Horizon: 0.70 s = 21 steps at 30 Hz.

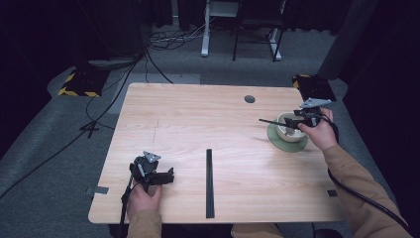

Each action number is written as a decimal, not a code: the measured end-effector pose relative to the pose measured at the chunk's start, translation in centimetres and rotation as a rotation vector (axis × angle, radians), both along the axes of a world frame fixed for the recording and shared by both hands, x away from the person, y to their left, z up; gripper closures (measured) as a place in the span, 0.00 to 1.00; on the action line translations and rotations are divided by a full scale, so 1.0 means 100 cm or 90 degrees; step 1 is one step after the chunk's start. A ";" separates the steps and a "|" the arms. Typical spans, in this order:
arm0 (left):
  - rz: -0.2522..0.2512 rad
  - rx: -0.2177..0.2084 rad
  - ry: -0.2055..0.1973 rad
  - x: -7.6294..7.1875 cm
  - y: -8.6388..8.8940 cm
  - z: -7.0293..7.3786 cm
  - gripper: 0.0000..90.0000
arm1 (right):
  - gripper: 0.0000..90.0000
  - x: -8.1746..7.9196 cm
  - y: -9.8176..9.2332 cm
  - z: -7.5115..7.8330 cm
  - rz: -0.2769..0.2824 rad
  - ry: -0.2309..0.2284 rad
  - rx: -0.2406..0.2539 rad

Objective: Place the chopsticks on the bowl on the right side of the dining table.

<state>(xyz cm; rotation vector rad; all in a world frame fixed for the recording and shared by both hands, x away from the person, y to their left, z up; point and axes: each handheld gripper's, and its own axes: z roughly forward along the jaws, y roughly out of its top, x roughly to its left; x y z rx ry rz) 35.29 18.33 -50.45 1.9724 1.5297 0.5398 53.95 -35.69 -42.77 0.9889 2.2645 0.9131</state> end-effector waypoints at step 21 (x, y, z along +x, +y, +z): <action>0.000 0.000 0.000 0.000 0.000 0.000 0.01 | 0.41 -0.053 -0.064 0.019 -0.030 -0.043 0.008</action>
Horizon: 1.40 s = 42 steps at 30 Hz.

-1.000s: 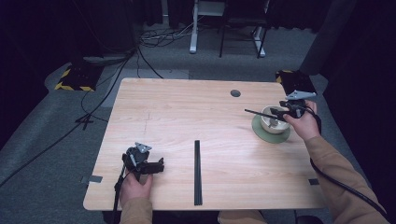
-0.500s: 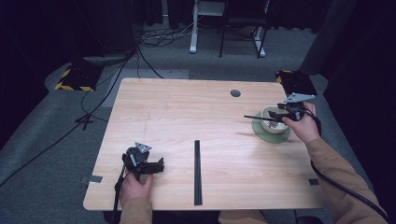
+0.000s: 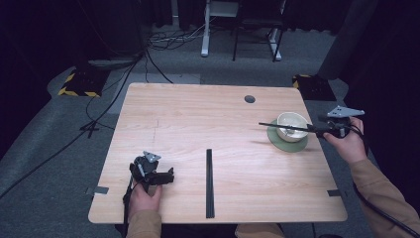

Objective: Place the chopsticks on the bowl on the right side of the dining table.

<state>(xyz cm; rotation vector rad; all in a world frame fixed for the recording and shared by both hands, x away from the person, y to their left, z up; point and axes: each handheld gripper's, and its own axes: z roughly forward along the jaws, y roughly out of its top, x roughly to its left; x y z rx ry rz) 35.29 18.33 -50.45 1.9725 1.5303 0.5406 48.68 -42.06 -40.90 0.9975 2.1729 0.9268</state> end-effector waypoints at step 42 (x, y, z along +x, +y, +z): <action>0.000 -0.001 0.001 0.000 0.000 0.000 0.01 | 0.41 -0.046 0.005 0.054 0.049 -0.004 0.111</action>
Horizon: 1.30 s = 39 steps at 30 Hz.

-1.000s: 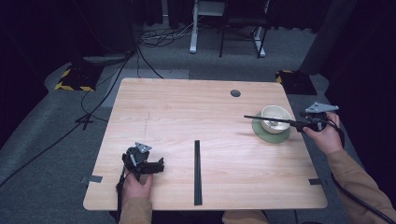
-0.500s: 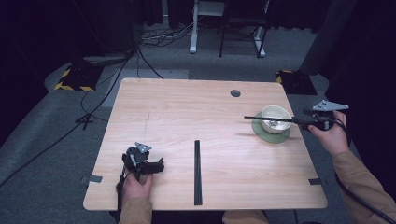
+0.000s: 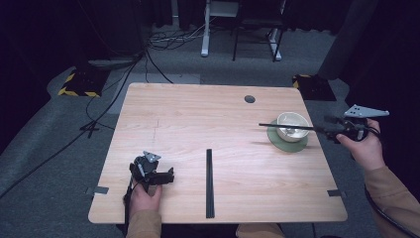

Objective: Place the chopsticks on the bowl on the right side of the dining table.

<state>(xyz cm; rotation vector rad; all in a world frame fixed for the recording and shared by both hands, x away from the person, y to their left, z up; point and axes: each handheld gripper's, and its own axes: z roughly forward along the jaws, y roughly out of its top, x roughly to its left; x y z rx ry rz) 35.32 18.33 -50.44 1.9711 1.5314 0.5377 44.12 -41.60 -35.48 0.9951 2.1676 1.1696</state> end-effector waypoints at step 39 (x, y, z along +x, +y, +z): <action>0.000 0.000 0.000 0.000 0.000 0.000 0.01 | 0.39 -0.068 0.090 -0.049 0.155 0.088 0.090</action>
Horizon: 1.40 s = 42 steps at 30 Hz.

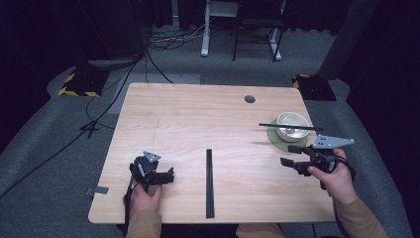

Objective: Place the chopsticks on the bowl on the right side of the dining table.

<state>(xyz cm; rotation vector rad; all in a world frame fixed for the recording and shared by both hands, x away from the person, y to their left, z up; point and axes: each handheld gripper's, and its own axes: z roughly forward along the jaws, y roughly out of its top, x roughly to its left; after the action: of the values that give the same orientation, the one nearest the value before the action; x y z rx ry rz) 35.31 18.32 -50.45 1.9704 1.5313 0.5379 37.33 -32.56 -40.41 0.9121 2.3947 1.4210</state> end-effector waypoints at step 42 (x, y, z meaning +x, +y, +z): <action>0.005 0.000 -0.001 -0.001 -0.001 0.000 0.01 | 0.25 -0.016 0.057 -0.098 0.058 0.013 -0.137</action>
<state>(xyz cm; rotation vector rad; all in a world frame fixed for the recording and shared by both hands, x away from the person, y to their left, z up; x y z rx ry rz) 35.22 18.23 -50.48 1.9640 1.5376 0.5427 35.75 -26.88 -50.26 0.7770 2.5722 1.1577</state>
